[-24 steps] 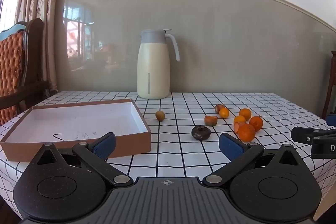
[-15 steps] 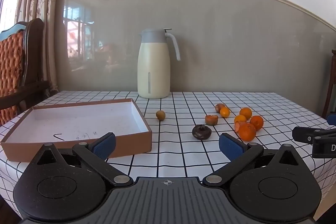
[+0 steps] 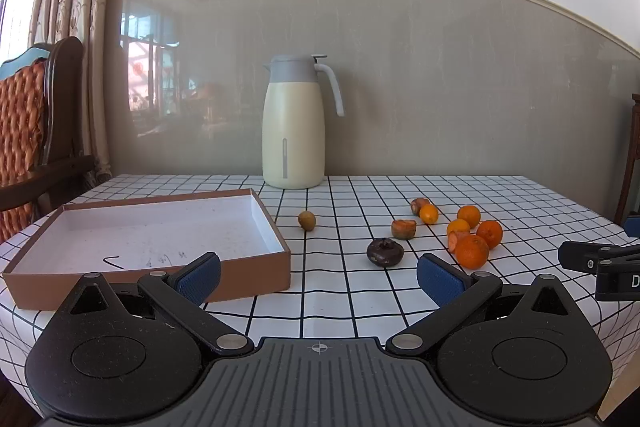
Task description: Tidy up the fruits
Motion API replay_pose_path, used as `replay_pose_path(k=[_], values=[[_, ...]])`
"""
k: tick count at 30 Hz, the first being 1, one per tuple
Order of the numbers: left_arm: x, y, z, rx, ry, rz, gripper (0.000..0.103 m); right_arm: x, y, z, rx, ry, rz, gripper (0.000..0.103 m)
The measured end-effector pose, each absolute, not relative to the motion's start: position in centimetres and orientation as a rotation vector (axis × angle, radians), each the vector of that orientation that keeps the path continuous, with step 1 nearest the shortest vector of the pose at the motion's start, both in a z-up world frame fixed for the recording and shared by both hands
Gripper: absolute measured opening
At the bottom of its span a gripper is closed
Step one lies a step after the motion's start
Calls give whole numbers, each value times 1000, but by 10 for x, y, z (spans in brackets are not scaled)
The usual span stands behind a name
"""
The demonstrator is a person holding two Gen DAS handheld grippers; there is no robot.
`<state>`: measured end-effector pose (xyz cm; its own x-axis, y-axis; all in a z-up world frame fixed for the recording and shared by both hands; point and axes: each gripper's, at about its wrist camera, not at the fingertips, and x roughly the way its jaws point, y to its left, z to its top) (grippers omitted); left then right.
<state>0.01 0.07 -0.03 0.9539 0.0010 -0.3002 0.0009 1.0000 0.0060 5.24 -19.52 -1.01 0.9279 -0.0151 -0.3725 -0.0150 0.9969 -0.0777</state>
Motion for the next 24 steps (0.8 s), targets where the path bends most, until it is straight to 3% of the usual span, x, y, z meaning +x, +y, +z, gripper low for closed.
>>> replay_pose_path(k=[24], values=[[-2,4,1,10,301,2,103,55,-194,-11,-84,384,-2,97]])
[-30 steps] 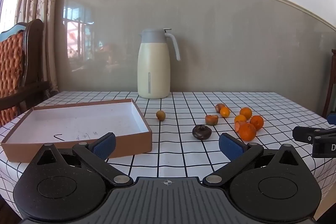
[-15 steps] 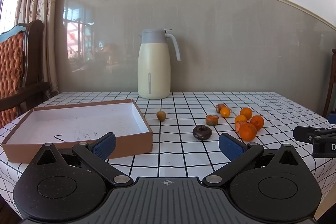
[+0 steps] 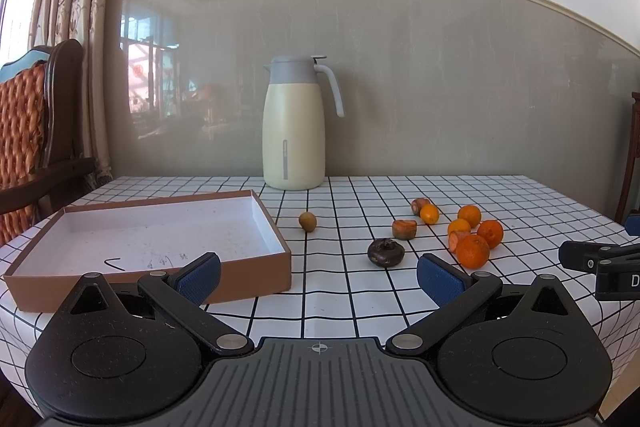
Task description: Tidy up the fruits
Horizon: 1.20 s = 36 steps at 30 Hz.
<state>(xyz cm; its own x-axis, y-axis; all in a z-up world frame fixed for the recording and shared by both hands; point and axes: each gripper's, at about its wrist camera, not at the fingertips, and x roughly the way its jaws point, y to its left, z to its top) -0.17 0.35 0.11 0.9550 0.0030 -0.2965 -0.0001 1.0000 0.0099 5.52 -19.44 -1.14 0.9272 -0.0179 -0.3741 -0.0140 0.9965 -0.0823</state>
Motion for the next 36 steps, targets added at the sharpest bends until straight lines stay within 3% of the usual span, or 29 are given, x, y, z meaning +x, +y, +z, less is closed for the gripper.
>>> replay_pose_path(k=[36], values=[[-1,-1,0,19,302,4,103,58,-193,-12,-98,391,-3,97]])
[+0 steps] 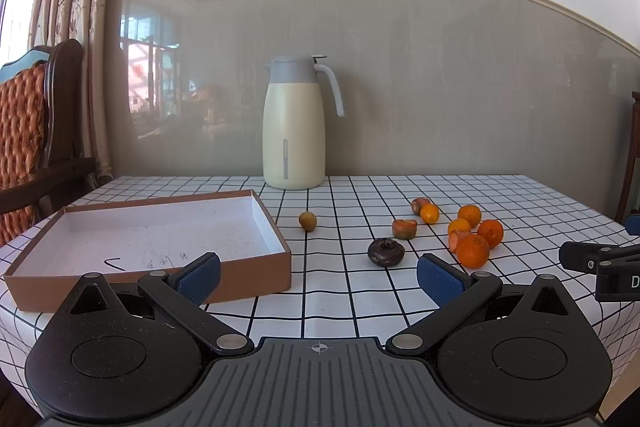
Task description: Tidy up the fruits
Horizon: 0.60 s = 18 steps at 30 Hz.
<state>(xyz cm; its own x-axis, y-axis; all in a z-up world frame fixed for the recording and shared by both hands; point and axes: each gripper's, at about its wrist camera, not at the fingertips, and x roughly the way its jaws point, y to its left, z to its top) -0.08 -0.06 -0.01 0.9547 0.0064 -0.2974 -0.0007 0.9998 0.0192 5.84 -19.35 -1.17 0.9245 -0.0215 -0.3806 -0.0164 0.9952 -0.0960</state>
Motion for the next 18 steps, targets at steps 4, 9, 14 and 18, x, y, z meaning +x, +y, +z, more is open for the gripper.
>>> replay_pose_path(k=[4,9,14,18], values=[[-2,1,0,9,297,5,103,58,-193,-11,-102,393,2,97],[-2,5,0,-12,291,16,103,57,-192,-11,-110,392,5,97],[-1,5,0,-13,295,21,103,56,-191,-11,-121,390,13,97],[1,3,0,0,312,-11,103,60,-191,-11,-123,404,27,96]])
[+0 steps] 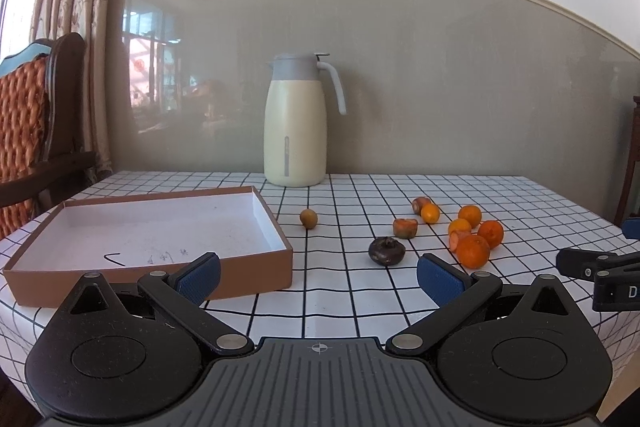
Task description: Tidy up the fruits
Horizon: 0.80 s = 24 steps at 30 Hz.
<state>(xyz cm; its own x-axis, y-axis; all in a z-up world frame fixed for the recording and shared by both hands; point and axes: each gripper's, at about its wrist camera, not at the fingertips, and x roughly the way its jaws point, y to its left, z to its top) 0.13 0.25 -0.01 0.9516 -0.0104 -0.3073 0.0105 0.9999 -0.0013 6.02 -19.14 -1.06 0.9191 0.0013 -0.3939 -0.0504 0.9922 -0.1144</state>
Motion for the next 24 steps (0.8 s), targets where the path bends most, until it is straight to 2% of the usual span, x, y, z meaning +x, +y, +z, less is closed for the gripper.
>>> replay_pose_path(k=[5,7,13,15,17,21,24], values=[[15,1,-3,-2,363,-2,103,76,-192,-10,-105,410,49,87],[21,-1,-5,-12,359,-33,103,85,-189,-13,-111,405,56,79],[41,-17,-11,43,337,-62,102,108,-181,-29,-163,428,67,75],[51,-20,-14,42,350,-76,86,117,-182,-34,-156,436,70,75],[62,-22,-19,36,369,-95,84,128,-183,-39,-142,454,72,74],[85,-29,-25,33,383,-115,84,153,-186,-49,-128,500,80,64],[102,-34,-29,35,394,-125,82,165,-184,-53,-128,504,84,63]])
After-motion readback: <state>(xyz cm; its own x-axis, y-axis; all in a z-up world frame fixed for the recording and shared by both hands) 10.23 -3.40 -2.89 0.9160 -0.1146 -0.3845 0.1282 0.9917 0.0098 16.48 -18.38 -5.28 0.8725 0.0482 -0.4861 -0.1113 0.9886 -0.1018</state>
